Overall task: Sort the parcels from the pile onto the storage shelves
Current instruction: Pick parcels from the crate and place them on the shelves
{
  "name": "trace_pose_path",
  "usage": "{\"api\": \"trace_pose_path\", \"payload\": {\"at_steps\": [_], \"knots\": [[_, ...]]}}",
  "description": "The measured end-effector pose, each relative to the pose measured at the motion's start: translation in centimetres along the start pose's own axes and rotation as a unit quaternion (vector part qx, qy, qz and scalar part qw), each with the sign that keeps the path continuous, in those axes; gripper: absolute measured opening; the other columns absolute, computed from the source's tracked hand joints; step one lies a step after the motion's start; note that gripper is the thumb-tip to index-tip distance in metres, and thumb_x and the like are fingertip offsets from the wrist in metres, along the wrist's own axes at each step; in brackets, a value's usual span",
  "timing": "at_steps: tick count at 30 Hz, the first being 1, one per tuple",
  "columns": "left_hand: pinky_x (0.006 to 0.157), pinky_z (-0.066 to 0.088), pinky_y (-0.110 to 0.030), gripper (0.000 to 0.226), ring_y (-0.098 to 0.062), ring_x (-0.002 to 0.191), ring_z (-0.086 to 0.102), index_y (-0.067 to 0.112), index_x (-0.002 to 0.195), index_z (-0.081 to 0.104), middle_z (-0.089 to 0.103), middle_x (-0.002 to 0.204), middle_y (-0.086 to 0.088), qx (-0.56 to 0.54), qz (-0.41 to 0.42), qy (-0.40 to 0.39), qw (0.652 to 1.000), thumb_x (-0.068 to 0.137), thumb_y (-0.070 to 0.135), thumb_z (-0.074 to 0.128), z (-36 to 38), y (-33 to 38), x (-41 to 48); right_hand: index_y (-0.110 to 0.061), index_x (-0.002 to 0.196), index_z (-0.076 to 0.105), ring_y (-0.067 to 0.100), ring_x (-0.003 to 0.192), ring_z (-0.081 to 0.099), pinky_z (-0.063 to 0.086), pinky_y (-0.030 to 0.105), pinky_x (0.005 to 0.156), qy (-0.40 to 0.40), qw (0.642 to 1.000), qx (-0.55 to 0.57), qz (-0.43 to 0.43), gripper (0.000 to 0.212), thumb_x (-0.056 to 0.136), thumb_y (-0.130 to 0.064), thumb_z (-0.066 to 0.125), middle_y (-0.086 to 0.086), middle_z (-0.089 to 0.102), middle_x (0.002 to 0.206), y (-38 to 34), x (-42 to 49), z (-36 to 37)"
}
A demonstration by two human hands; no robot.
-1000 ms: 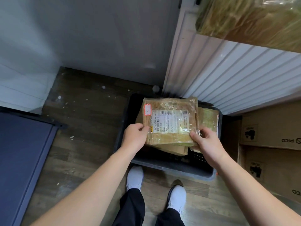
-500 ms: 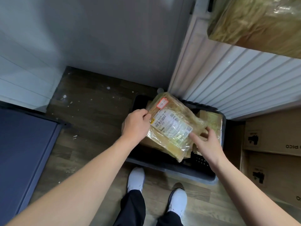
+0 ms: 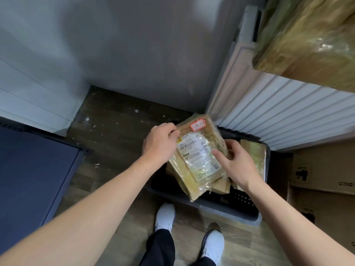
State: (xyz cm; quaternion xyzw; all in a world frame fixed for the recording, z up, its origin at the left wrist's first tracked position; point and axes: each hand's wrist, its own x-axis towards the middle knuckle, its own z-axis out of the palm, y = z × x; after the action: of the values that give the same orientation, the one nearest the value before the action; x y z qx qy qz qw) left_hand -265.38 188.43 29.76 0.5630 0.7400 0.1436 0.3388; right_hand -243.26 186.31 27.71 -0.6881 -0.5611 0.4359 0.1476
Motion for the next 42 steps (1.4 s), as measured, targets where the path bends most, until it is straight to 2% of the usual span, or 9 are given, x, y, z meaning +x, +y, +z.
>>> {"api": "trace_pose_path", "payload": {"at_steps": [7, 11, 14, 16, 23, 28, 33, 38, 42], "knots": [[0.081, 0.046, -0.039, 0.018, -0.022, 0.097, 0.054, 0.025, 0.082, 0.057, 0.053, 0.086, 0.015, -0.009, 0.015, 0.044, 0.999, 0.099, 0.026, 0.048, -10.1, 2.0, -5.5, -0.029, 0.136, 0.048, 0.007, 0.117, 0.053, 0.041, 0.025, 0.099, -0.093, 0.988, -0.022, -0.122, 0.055, 0.087, -0.042, 0.07, -0.01, 0.056, 0.127, -12.2, -3.3, -3.3], [0.071, 0.047, -0.038, 0.023, -0.021, 0.083, 0.056, 0.022, 0.075, 0.053, 0.052, 0.075, 0.013, -0.043, 0.012, 0.084, 0.995, 0.097, 0.022, 0.049, -16.3, 3.7, -10.7, -0.034, 0.143, 0.039, 0.005, 0.106, 0.062, 0.047, 0.012, 0.087, -0.18, 0.976, 0.02, -0.118, 0.067, 0.085, -0.046, 0.071, -0.01, 0.059, 0.128, -19.9, -6.6, -5.7], [0.061, 0.036, -0.03, 0.022, -0.02, 0.073, 0.051, 0.008, 0.075, 0.057, 0.054, 0.074, 0.003, -0.068, -0.001, 0.15, 0.986, 0.096, 0.013, 0.052, -20.8, 5.3, -15.1, -0.042, 0.141, 0.039, 0.011, 0.106, 0.068, 0.052, 0.039, 0.099, -0.258, 0.957, 0.061, -0.122, 0.079, 0.073, -0.059, 0.073, -0.01, 0.065, 0.125, -24.6, -9.3, -7.0], [0.059, 0.028, -0.027, 0.021, -0.02, 0.073, 0.049, 0.001, 0.077, 0.06, 0.056, 0.076, -0.003, -0.083, -0.023, 0.205, 0.975, 0.096, 0.009, 0.052, -23.4, 6.3, -18.4, -0.042, 0.134, 0.047, 0.011, 0.106, 0.068, 0.052, 0.043, 0.1, -0.289, 0.943, 0.062, -0.156, 0.069, 0.072, -0.06, 0.072, -0.01, 0.068, 0.119, -27.5, -11.5, -7.4], [0.088, 0.05, -0.038, 0.011, -0.023, 0.098, 0.06, 0.017, 0.101, 0.065, 0.061, 0.099, 0.003, -0.176, -0.126, 0.423, 0.88, 0.095, 0.014, 0.056, -27.7, 7.1, -31.3, -0.032, 0.13, 0.055, 0.007, 0.101, 0.068, 0.052, 0.035, 0.098, -0.36, 0.891, 0.02, -0.277, 0.038, 0.094, -0.04, 0.063, -0.011, 0.071, 0.112, -35.6, -20.9, -5.9], [0.115, 0.03, -0.038, 0.065, -0.02, 0.142, 0.033, 0.022, 0.152, 0.026, 0.036, 0.152, 0.001, -0.263, -0.25, 0.484, 0.796, 0.096, 0.034, 0.057, -29.4, 7.2, -41.6, -0.028, 0.139, 0.051, 0.011, 0.106, 0.067, 0.049, 0.037, 0.101, -0.386, 0.867, 0.023, -0.315, 0.048, 0.095, -0.044, 0.06, -0.01, 0.069, 0.116, -39.7, -28.1, -2.9], [0.087, 0.044, -0.028, 0.045, -0.009, 0.11, 0.056, 0.029, 0.139, 0.04, 0.055, 0.135, 0.007, -0.377, -0.266, 0.476, 0.749, 0.098, 0.045, 0.048, -29.8, 5.7, -49.2, -0.028, 0.136, 0.048, 0.017, 0.107, 0.066, 0.048, 0.043, 0.103, -0.411, 0.847, 0.004, -0.338, 0.048, 0.094, -0.05, 0.058, -0.006, 0.067, 0.119, -43.0, -35.6, 0.7], [0.092, 0.038, -0.026, 0.024, -0.003, 0.109, 0.049, 0.036, 0.123, 0.037, 0.049, 0.123, 0.02, -0.423, -0.245, 0.497, 0.717, 0.102, 0.045, 0.04, -32.6, 3.2, -55.2, -0.023, 0.132, 0.053, 0.011, 0.098, 0.067, 0.051, 0.033, 0.094, -0.412, 0.833, -0.002, -0.37, 0.042, 0.096, -0.046, 0.056, -0.01, 0.069, 0.108, -45.7, -42.2, 4.5], [0.09, 0.043, -0.031, 0.035, 0.0, 0.097, 0.057, 0.036, 0.134, 0.04, 0.056, 0.112, 0.021, -0.44, -0.224, 0.507, 0.706, 0.101, 0.046, 0.042, -34.9, 0.0, -59.5, -0.025, 0.134, 0.051, 0.014, 0.102, 0.068, 0.051, 0.04, 0.1, -0.415, 0.825, -0.012, -0.384, 0.052, 0.093, -0.055, 0.055, -0.009, 0.07, 0.111, -47.8, -46.9, 7.5]]}}
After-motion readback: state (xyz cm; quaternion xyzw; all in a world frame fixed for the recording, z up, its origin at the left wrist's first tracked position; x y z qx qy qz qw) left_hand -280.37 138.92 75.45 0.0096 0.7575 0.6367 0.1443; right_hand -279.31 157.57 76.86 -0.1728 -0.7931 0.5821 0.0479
